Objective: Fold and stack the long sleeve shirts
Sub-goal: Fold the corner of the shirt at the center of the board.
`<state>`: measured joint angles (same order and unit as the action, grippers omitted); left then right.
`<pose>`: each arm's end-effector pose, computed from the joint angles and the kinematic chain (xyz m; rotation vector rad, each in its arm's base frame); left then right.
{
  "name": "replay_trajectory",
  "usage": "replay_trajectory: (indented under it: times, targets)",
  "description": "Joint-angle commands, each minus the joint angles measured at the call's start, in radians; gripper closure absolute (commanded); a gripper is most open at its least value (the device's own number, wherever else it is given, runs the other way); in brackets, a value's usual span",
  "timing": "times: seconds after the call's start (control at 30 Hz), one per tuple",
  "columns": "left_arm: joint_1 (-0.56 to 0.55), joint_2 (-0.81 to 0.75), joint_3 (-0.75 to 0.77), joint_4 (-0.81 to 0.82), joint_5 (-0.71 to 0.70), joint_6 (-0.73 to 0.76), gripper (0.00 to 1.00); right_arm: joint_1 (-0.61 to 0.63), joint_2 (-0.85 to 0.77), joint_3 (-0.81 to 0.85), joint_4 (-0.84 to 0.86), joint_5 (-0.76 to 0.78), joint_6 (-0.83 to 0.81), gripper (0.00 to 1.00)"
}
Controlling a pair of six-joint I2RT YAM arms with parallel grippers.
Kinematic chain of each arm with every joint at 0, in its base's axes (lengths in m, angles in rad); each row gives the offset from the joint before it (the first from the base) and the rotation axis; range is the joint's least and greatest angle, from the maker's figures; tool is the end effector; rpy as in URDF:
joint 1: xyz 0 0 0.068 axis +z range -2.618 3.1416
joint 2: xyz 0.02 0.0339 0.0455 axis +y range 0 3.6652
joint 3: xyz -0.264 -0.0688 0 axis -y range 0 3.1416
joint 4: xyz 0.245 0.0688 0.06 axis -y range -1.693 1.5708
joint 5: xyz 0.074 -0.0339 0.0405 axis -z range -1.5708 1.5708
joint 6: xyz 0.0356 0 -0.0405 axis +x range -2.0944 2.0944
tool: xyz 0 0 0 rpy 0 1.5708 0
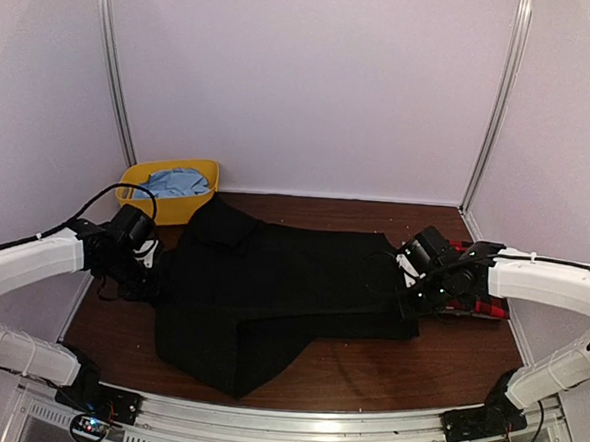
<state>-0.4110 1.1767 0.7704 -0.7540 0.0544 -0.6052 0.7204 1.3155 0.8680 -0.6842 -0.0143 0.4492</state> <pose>0.1928 -0.0861 0.2151 -0.2546 2.7766 -0.3487 0.1851 0.1632 0.2178 -0.3776 2.7353 0.3566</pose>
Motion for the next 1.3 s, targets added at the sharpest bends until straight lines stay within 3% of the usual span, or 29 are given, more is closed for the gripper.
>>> replay_trajectory:
  times: [0.0,0.27,0.77,1.03,1.27]
  targets:
    - [0.048,0.07,0.027,0.106,0.046,0.064,0.97,-0.069,0.067,0.05,0.081,-0.055,-0.096,1.0]
    - [0.088,0.195,0.084,0.218,0.104,0.08,0.89,-0.148,0.227,0.099,0.177,-0.138,-0.158,1.0]
    - [0.1,0.108,-0.054,0.327,0.232,0.024,0.43,-0.191,0.302,0.114,0.216,-0.178,-0.19,1.0]
    - [0.097,0.04,-0.162,0.347,0.267,0.002,0.36,-0.193,0.307,0.107,0.225,-0.184,-0.19,1.0]
    - [0.054,-0.063,-0.248,0.343,0.228,-0.106,0.37,-0.195,0.3,0.1,0.231,-0.187,-0.187,1.0]
